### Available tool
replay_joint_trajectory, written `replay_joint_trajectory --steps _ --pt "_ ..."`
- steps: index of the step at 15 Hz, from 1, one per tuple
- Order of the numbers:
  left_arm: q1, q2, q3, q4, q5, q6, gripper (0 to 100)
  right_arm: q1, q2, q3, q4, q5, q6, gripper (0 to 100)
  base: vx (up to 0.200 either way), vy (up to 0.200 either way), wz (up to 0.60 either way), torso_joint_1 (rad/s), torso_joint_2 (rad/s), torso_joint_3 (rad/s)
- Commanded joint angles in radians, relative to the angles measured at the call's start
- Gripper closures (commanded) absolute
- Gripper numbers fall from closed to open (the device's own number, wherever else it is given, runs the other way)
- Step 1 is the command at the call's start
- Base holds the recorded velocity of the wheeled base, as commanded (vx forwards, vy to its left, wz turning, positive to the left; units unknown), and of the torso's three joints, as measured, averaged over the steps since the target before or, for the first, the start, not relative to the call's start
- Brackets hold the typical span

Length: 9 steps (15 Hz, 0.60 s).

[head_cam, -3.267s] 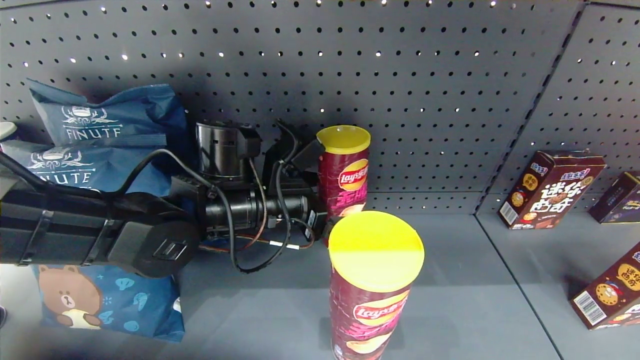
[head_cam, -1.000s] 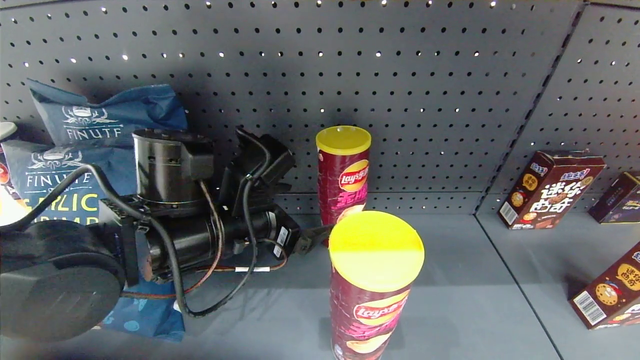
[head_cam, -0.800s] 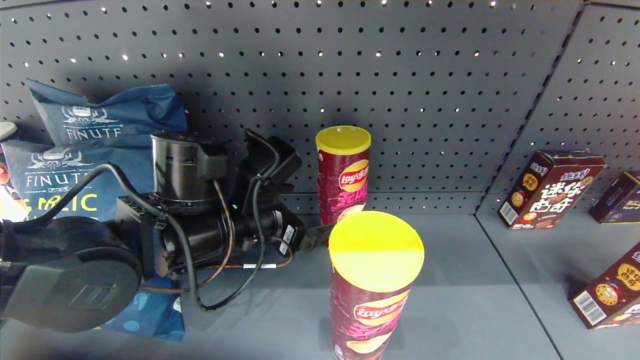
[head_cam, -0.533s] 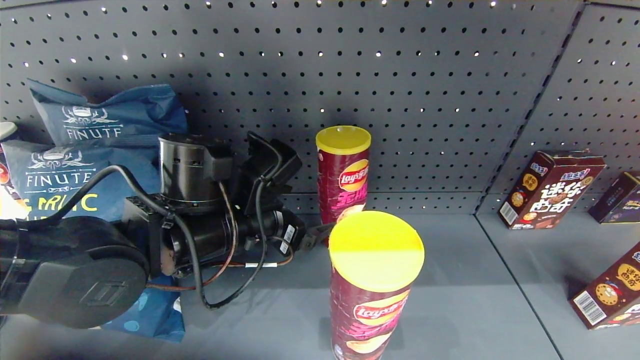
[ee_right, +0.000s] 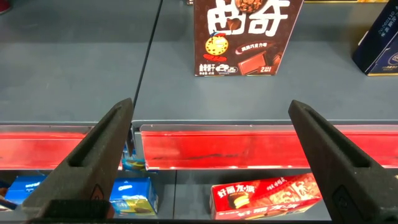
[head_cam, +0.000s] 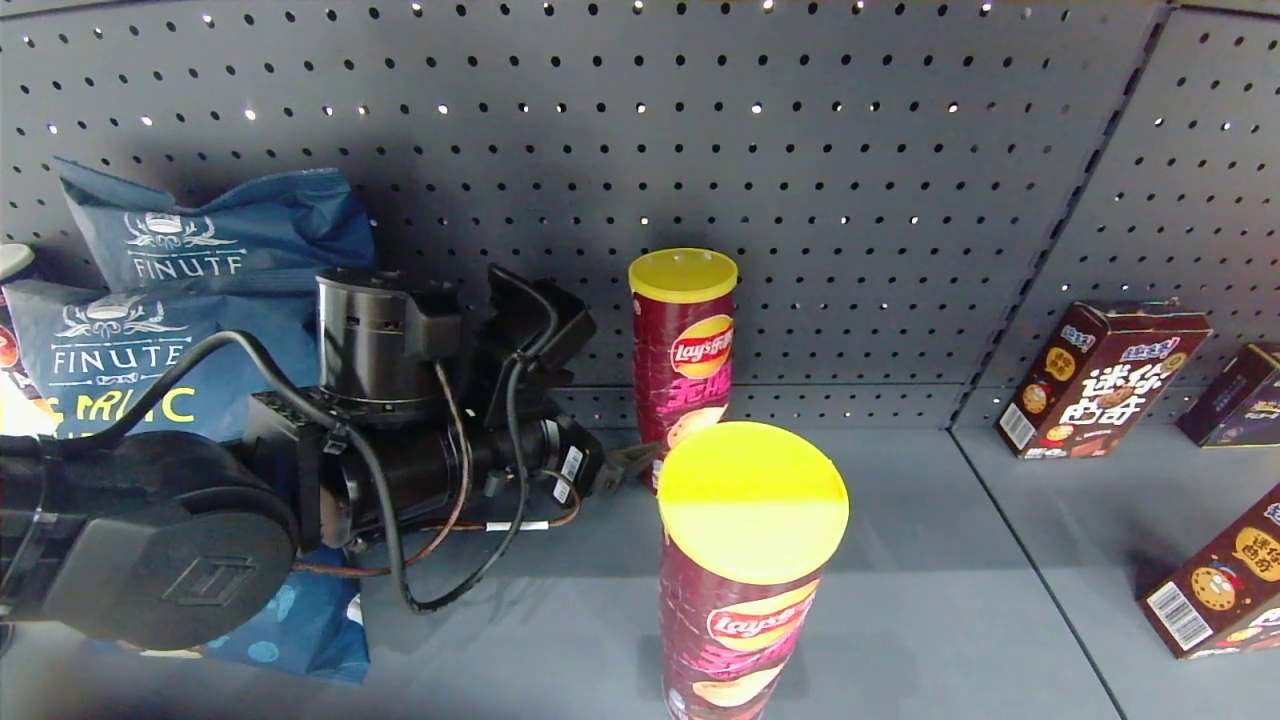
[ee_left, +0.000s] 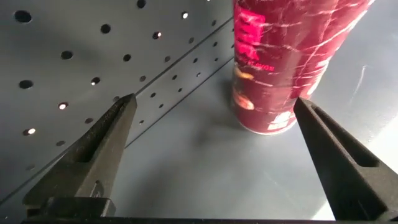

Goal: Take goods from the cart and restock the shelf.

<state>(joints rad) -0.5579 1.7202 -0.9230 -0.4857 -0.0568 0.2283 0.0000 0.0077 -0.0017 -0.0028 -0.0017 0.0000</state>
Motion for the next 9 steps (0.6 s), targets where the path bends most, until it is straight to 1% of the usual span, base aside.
replay_joint_trajectory --steps 1,3,6,9 --pt "0.009 -0.002 0.001 -0.001 0.0 0.0 0 0.0 0.0 0.0 0.0 0.0 0.0 0 0.0 0.0 0.0 0.0 0.0 0.0" --pt "0.018 -0.002 0.004 -0.001 0.012 0.0 0 0.0 0.0 0.0 0.0 0.0 0.0 0 0.0 0.0 0.0 0.0 0.0 0.0" --pt "0.024 -0.002 0.001 -0.001 0.015 0.0 0 0.0 0.0 0.0 0.0 0.0 0.0 0 0.0 0.0 0.0 0.0 0.0 0.0" --pt "0.015 -0.008 0.004 -0.001 0.014 0.0 0 0.0 0.0 0.0 0.0 0.0 0.0 0 0.0 0.0 0.0 0.0 0.0 0.0"
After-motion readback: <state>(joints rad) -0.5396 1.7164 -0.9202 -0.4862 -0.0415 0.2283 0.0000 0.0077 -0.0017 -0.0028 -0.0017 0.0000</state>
